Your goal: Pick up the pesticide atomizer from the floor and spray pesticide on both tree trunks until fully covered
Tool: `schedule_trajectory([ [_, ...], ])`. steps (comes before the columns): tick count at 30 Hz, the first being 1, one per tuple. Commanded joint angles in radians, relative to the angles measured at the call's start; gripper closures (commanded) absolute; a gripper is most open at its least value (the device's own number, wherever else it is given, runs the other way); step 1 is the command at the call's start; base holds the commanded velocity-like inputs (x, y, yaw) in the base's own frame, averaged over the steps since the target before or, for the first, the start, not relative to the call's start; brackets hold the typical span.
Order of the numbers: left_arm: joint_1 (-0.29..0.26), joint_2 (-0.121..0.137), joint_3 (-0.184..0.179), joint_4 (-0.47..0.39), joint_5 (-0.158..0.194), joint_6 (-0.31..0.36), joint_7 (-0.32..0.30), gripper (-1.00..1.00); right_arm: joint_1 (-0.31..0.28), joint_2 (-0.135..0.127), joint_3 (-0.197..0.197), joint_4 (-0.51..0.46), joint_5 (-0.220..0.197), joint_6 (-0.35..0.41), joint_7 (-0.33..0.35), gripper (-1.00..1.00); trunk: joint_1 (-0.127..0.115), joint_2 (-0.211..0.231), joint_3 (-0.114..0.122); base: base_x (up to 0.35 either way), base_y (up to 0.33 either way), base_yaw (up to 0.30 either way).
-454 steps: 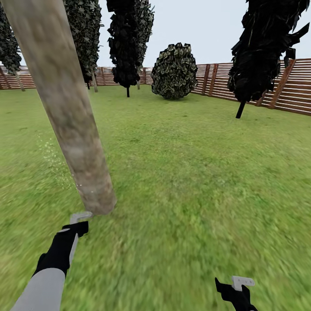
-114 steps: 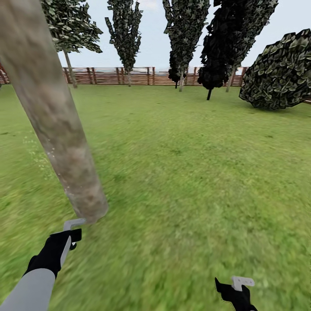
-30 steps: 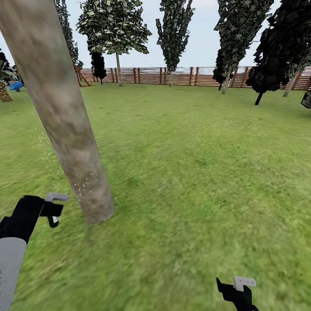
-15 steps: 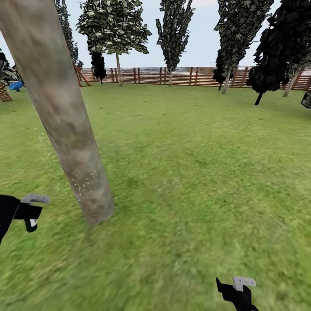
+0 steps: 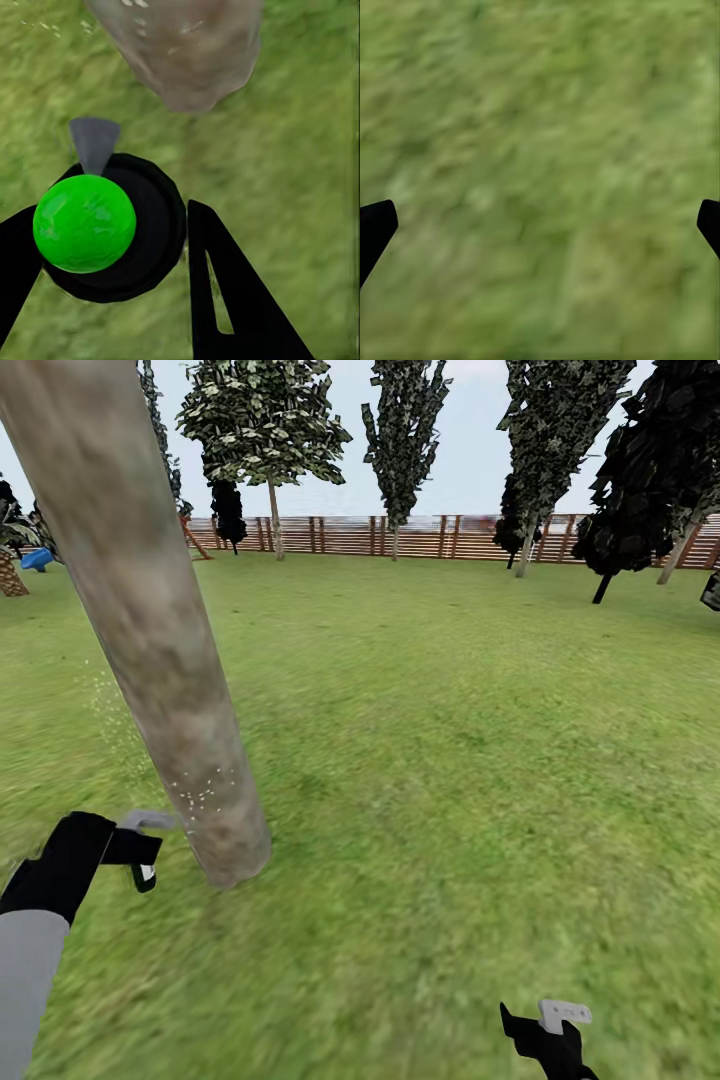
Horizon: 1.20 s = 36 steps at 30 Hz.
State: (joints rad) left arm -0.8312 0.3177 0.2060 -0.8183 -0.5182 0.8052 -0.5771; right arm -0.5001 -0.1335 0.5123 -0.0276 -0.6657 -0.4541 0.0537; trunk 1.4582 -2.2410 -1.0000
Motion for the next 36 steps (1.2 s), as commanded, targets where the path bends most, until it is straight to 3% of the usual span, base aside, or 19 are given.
schedule_trajectory([
  [1, -0.002, -0.01, -0.004, 0.0, -0.007, -0.003, 0.0, 1.0, 0.0, 0.0, 0.0, 0.0, 0.0, 0.0, 0.0, -1.0, 0.0, 0.0, 0.0, 0.0, 0.0, 0.0],
  [3, -0.006, -0.039, -0.008, 0.0, -0.007, -0.003, 0.0, 1.0, 0.0, -0.001, 0.0, 0.0, 0.0, 0.0, 0.0, -1.0, 0.0, 0.0, 0.0, 0.0, 0.0, 0.0],
  [6, -0.012, -0.036, -0.008, 0.002, -0.011, -0.002, 0.002, 1.0, 0.0, -0.001, 0.0, 0.0, 0.0, 0.0, 0.0, -1.0, 0.0, 0.0, 0.0, 0.0, 0.0, 0.0],
  [10, -0.081, 0.009, -0.001, 0.002, -0.013, 0.044, 0.002, 1.0, 0.0, -0.002, -0.001, 0.0, 0.0, 0.0, 0.0, -1.0, 0.0, 0.0, 0.0, 0.0, 0.0, 0.0],
  [12, -0.094, 0.04, -0.001, 0.001, -0.014, 0.082, 0.0, 1.0, 0.0, -0.002, -0.001, 0.0, 0.0, 0.0, 0.0, -1.0, 0.0, 0.0, 0.0, 0.0, 0.0, 0.0],
  [14, -0.091, 0.056, -0.005, 0.001, -0.013, 0.088, -0.001, 1.0, 0.0, -0.002, -0.001, 0.0, 0.0, 0.0, 0.0, -1.0, 0.0, 0.0, 0.0, 0.0, 0.0, 0.0],
  [22, -0.039, 0.053, -0.009, 0.005, -0.007, 0.076, -0.003, 1.0, 0.0, 0.0, 0.0, 0.0, 0.0, 0.0, 0.001, -1.0, 0.0, 0.0, 0.0, 0.0, 0.0, 0.0],
  [25, -0.043, 0.05, -0.009, -0.003, -0.006, 0.088, -0.003, 1.0, 0.0, 0.0, 0.0, 0.0, 0.0, 0.0, 0.001, -1.0, 0.0, 0.0, 0.0, 0.0, 0.0, 0.0],
  [30, -0.08, 0.05, -0.013, -0.127, -0.005, 0.179, -0.003, 1.0, 0.0, 0.0, 0.0, 0.0, 0.0, 0.0, 0.002, -1.0, 0.0, 0.0, 0.0, 0.0, 0.0, 0.0],
  [33, -0.112, 0.057, -0.063, -0.164, -0.008, 0.204, -0.003, 1.0, 0.0, 0.0, 0.0, 0.0, 0.0, 0.0, 0.002, -1.0, 0.0, 0.0, 0.0, 0.0, 0.0, 0.0],
  [36, -0.121, 0.058, -0.079, -0.167, -0.007, 0.209, -0.004, 1.0, 0.0, 0.0, 0.0, 0.0, 0.0, 0.0, 0.002, -1.0, 0.0, 0.0, 0.0, 0.0, 0.0, 0.0],
])
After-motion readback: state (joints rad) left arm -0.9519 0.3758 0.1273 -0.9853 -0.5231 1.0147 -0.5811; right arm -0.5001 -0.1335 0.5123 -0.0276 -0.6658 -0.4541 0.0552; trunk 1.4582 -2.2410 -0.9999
